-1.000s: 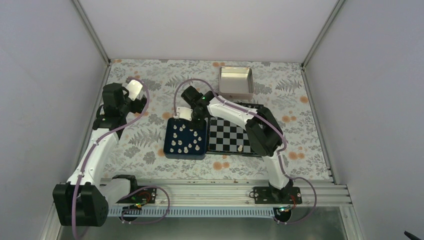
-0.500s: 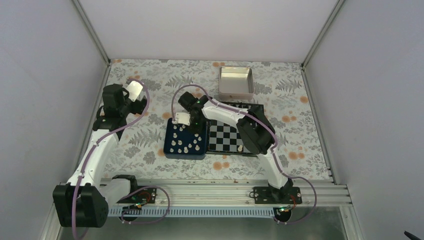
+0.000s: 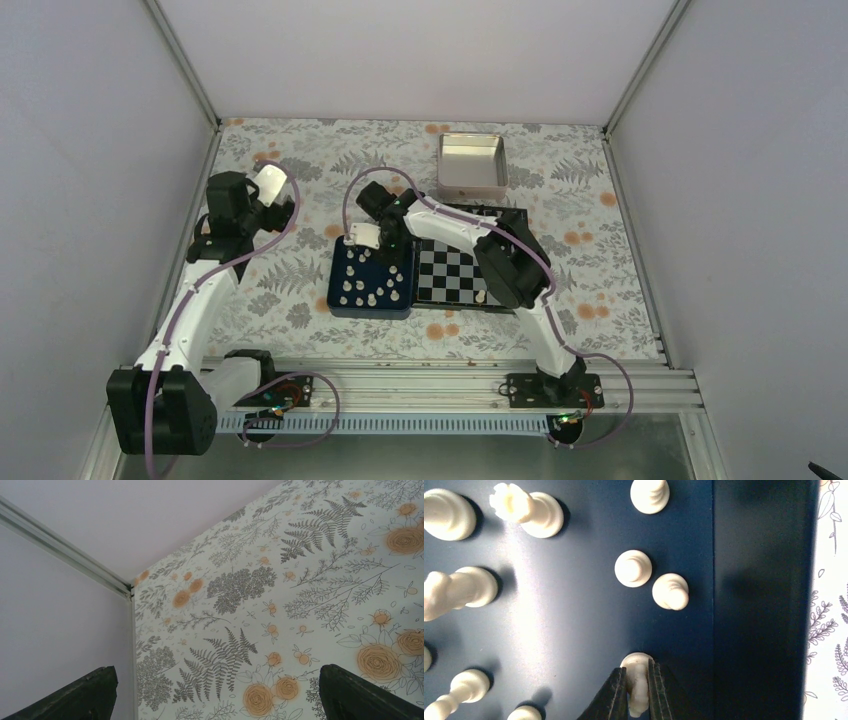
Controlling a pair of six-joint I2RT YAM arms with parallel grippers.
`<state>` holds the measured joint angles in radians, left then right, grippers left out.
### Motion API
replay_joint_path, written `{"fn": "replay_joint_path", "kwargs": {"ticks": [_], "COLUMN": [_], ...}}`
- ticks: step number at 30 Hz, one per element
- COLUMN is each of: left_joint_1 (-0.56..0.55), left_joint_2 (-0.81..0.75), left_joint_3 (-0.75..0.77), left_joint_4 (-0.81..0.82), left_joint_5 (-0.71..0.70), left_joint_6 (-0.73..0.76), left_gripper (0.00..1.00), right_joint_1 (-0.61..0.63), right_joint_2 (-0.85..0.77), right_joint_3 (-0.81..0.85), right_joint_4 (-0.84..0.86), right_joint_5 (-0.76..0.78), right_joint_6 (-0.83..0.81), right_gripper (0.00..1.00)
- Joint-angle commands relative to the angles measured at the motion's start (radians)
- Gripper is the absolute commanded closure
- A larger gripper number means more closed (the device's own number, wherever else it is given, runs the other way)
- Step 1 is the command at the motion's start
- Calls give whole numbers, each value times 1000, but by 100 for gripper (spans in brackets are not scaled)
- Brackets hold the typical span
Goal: Set up the chess pieces on the board
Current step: Pick up the chess piece from the storage box, then place the chess piece on the chessboard.
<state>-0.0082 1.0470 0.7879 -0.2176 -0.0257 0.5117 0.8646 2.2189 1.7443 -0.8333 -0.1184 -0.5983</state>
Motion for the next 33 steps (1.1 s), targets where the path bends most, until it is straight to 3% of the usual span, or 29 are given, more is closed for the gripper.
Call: {"fn": "replay_joint_path", "kwargs": {"ticks": [1,9,21,33], "left_joint_1": [7,10,11,10], "left_joint_2": [-13,-34,-55,-28], "left_joint_3": [-10,-7,-2,13], "left_joint_4": [21,6,-11,-8], "left_joint_5": [-1,2,15,25], "left_joint_6": [3,-2,-41,-78], "left_gripper": [0,0,0,0], "right_joint_1": [5,-98,-388,-584], "right_joint_2": [-103,-383,-916,-1096], "right_joint_3": [15,-115,-672,-1021], "right_joint_4": [-30,-130,-114,-56], "right_joint_5": [-37,-163,-129,-76], "right_joint_6": [6,7,-25,-136], "right_gripper": [96,96,96,96]}}
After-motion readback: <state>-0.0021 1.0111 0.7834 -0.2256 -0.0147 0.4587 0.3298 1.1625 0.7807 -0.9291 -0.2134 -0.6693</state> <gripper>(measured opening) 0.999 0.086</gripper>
